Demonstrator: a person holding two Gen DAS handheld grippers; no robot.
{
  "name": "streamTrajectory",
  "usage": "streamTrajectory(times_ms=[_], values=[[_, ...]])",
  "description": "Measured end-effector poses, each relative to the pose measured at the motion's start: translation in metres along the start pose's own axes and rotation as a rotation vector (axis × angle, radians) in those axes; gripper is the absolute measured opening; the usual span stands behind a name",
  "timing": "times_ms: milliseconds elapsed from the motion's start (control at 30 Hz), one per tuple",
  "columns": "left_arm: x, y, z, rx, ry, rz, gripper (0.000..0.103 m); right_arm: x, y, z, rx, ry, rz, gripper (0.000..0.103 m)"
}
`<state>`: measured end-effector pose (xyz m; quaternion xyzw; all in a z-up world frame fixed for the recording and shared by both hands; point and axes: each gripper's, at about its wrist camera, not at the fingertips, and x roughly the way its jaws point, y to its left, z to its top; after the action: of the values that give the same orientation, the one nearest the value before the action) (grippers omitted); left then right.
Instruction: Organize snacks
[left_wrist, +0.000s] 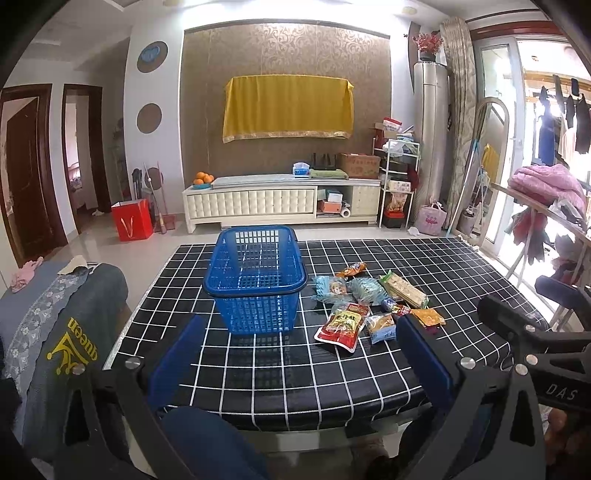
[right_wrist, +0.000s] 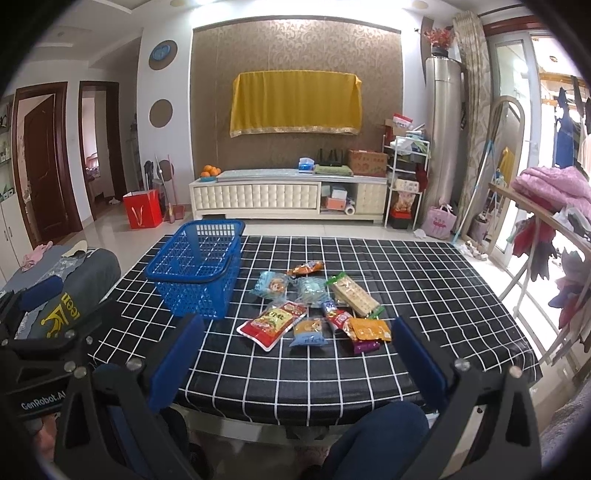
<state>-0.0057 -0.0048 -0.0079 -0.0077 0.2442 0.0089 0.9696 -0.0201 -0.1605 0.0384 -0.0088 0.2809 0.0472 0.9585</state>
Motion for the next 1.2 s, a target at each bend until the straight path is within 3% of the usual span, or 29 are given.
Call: streamTrajectory(times_ms=[633, 967, 1133, 1200], values=[[-0.003, 0.000, 0.004, 0.008, 0.009, 0.001, 0.102, 0.002, -0.004, 0.007, 0.008, 0.025, 0.002, 0.103], [0.008, -0.008, 0.029, 0.012, 0.009, -0.014, 0.102, 0.005, -0.023, 0.036, 0.009, -0.025, -0.001, 0.103], [0.015, -0.018, 0.052, 0.014, -0.022, -0.048, 0.102, 0.009, -0.035, 0.050, -0.009, -0.120, -0.135, 0.103], [0.020, -0.023, 0.060, 0.022, -0.032, -0.038, 0.102, 0.018, -0.045, 0.055, 0.007, -0.118, -0.129, 0.103]])
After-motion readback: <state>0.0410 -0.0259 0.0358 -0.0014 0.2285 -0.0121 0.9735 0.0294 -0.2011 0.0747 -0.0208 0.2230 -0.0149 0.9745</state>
